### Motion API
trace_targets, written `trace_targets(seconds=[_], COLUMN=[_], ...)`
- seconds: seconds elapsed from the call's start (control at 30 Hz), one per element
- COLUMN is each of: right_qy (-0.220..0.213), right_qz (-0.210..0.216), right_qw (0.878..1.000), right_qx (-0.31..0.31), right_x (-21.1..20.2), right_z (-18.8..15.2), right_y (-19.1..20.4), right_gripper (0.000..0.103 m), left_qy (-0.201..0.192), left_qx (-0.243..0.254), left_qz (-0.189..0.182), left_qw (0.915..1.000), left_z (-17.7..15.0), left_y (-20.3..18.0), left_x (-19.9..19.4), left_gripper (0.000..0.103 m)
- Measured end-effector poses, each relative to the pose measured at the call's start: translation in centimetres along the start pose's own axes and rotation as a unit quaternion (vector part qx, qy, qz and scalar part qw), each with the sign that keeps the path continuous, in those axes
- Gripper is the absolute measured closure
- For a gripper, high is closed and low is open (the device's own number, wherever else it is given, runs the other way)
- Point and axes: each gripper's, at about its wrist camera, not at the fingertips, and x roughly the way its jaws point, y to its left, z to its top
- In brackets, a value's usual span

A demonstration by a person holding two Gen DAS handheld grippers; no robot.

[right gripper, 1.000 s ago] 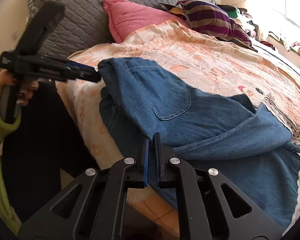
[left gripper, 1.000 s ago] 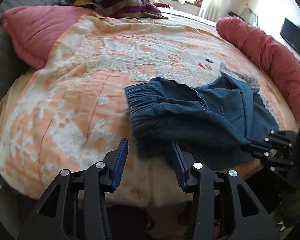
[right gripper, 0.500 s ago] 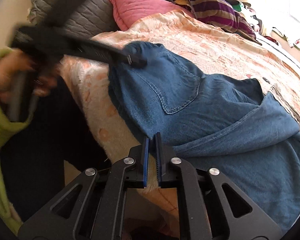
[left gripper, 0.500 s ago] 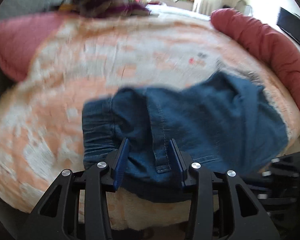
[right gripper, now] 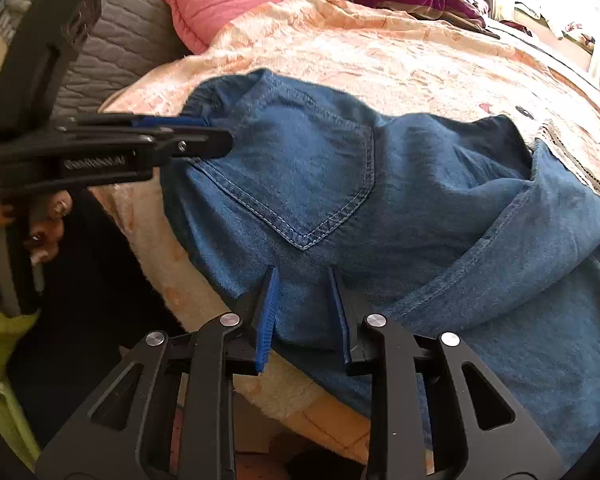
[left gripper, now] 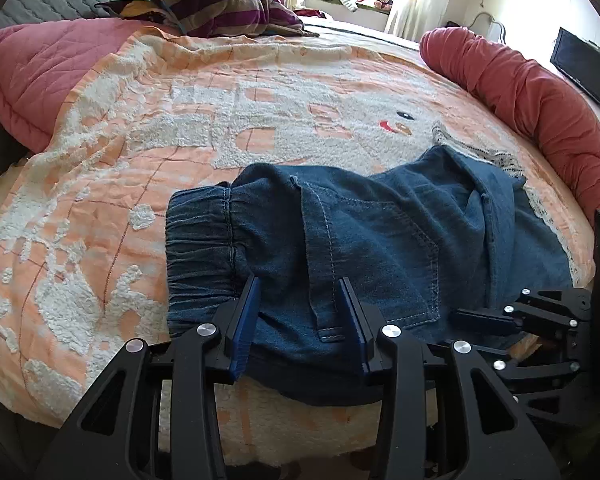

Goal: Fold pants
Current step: 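Lay the pants down and open both grippers, then grasp the lace hem with the right gripper while the left gripper grasps the denim leg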

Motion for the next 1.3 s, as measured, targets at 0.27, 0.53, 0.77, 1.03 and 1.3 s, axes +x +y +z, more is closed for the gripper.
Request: trace_targets(seconds=[0.27, 0.53, 0.77, 1.03, 1.3], right_qy=[-0.072, -0.126, -0.147, -0.130, -0.079], right_qz=[-0.025, -0.074, -0.125, -0.161, -0.156], right_qw=[0.997, 0.987, 0.976, 0.969, 0.972], right_qx=[0.028, 0.065, 0.098, 0.133, 0.155], right_x=[-5.6, -10.2, -12.8, -12.8, -8.6], right_z=[0.2, 0.2, 0.5, 2.6, 7.4], right_y=[-2.2, -6.4, -10.5, -15.8, -19.7], right_gripper=[0.056, 0.036, 0.023, 0.017, 0.016], left_qy=[-0.026, -0.053, -0.068, -0.026, 0.027], left_qx=[-0.006, 0.010, 0.029, 0.066, 0.099], left_qz=[-0.006, -0.012, -0.032, -0.110, -0.164], left_qw=[0.9996, 0.9985, 0.9967, 0.9915, 0.9811], left_z=[0.4, 1.3, 2.3, 4.1, 2.7], left_y=[-0.7, -2.7, -5.3, -10.8, -15.3], left_x=[-2.1, -5.3, -6.5, -3.0, 2.2], left_gripper=[0.055, 0.037, 0.022, 0.022, 0.022])
